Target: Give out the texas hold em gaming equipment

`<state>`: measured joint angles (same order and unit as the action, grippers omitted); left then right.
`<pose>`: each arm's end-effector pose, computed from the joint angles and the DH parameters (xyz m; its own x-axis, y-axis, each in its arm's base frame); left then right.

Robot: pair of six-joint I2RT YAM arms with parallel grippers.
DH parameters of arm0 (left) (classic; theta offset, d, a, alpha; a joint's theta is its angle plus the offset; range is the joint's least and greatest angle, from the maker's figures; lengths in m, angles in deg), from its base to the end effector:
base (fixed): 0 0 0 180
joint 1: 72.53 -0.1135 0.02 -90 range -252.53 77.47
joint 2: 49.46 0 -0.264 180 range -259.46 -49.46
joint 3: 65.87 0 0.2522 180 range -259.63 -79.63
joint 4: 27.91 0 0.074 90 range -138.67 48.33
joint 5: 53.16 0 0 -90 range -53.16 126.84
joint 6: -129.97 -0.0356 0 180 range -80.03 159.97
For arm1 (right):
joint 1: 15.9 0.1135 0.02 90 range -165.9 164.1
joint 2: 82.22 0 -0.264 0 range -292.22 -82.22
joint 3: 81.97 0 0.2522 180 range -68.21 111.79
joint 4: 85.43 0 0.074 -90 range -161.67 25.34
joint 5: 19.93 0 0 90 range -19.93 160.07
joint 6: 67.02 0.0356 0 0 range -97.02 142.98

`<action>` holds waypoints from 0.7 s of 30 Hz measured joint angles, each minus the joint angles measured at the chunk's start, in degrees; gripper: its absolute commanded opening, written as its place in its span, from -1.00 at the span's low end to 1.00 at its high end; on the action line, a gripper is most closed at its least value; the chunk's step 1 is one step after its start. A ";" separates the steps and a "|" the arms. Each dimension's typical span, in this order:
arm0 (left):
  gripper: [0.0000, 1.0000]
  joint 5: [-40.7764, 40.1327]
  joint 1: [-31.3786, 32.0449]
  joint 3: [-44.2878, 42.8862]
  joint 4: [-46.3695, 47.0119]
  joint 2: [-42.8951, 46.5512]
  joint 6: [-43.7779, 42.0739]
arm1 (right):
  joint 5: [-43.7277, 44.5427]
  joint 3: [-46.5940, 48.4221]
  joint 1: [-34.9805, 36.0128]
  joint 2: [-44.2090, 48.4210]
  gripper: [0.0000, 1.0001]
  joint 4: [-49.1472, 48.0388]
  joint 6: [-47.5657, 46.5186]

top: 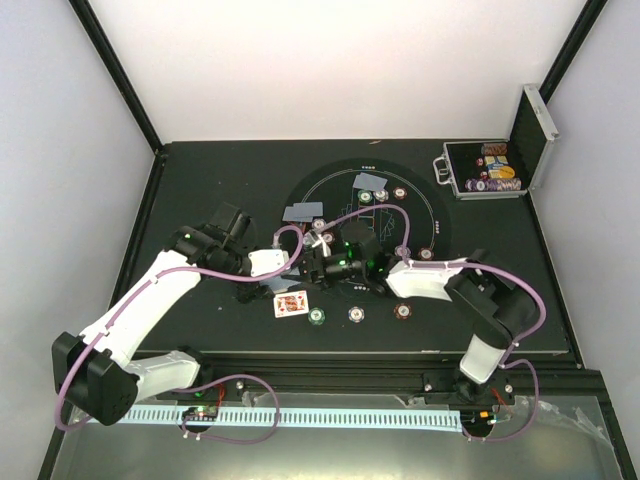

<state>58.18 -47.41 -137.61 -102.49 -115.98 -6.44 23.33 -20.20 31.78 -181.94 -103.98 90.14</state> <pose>0.1790 -0.0982 0.2783 -0.2137 0.8453 -0.4897 0.9664 0.2562 0.0205 0.2207 0.2809 0.1859 -0.9800 -0.1382 -0.1432 -0.1701 0.2083 0.9632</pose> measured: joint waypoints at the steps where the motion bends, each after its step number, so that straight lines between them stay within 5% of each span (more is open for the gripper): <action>1: -0.97 -0.11 0.00 0.00 -0.04 -0.02 0.00 | -0.11 -0.74 -0.63 0.76 -0.12 -0.11 -0.20; 6: -0.97 -0.13 0.00 0.00 0.15 -0.04 0.00 | 0.02 -2.14 -2.60 4.15 -0.33 2.49 -2.32; 14: -0.97 -0.13 0.00 0.00 0.07 -0.35 -0.02 | 0.74 -2.21 -2.86 7.65 -0.97 6.32 -4.26; 21: -0.97 -0.13 0.00 0.00 0.17 -0.35 -0.02 | 1.64 -2.64 -3.76 10.95 -0.98 10.14 -5.07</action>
<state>58.05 -47.41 -137.61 -102.32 -116.33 -6.46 24.97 -22.85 28.02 -170.99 -93.84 85.06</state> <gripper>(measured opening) 0.665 0.021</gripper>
